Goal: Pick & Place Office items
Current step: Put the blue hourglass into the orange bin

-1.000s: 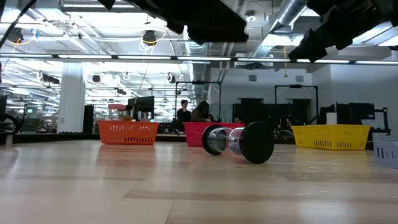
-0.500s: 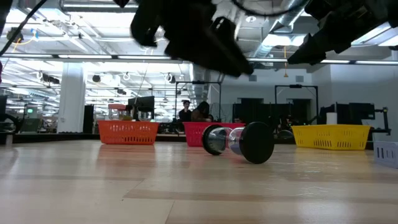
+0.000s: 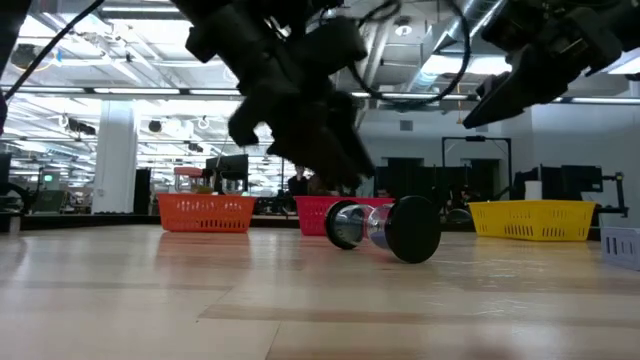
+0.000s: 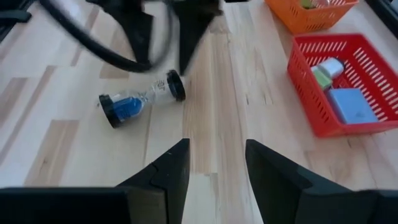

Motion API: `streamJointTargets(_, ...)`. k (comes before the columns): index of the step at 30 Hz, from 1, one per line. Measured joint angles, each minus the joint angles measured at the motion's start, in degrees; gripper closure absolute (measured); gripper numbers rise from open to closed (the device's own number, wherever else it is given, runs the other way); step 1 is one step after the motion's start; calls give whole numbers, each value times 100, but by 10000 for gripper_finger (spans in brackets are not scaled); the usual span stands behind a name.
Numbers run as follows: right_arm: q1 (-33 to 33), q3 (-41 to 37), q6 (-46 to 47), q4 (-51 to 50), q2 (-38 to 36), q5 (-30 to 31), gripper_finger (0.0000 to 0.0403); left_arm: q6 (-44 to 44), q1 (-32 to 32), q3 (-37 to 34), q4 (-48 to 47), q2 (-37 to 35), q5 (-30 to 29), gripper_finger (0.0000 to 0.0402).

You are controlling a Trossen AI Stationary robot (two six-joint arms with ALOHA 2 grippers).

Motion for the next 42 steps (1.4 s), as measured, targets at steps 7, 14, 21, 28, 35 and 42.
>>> streamJointTargets(7, -9, 0, -13, -9, 36, 0, 249, 770, -341, -2, 557, 0, 337, 147)
streamJointTargets(14, -82, 0, -186, 31, 36, 0, 248, 859, -437, 510, 455, 317, 566, 147)
streamJointTargets(21, -316, 0, -122, 26, 36, 0, 248, 899, -432, 1136, -589, 387, 751, 147)
streamJointTargets(28, -540, 0, 144, 41, 36, -1, 250, 892, -361, 1124, -715, 640, 753, 147)
streamJointTargets(35, -331, 2, 713, 494, 480, -447, 246, 716, -511, 1126, -858, 267, -178, 147)
streamJointTargets(42, -44, -2, 1568, 1643, 1587, -450, 246, -24, -588, 1126, -1619, -732, -207, 147)
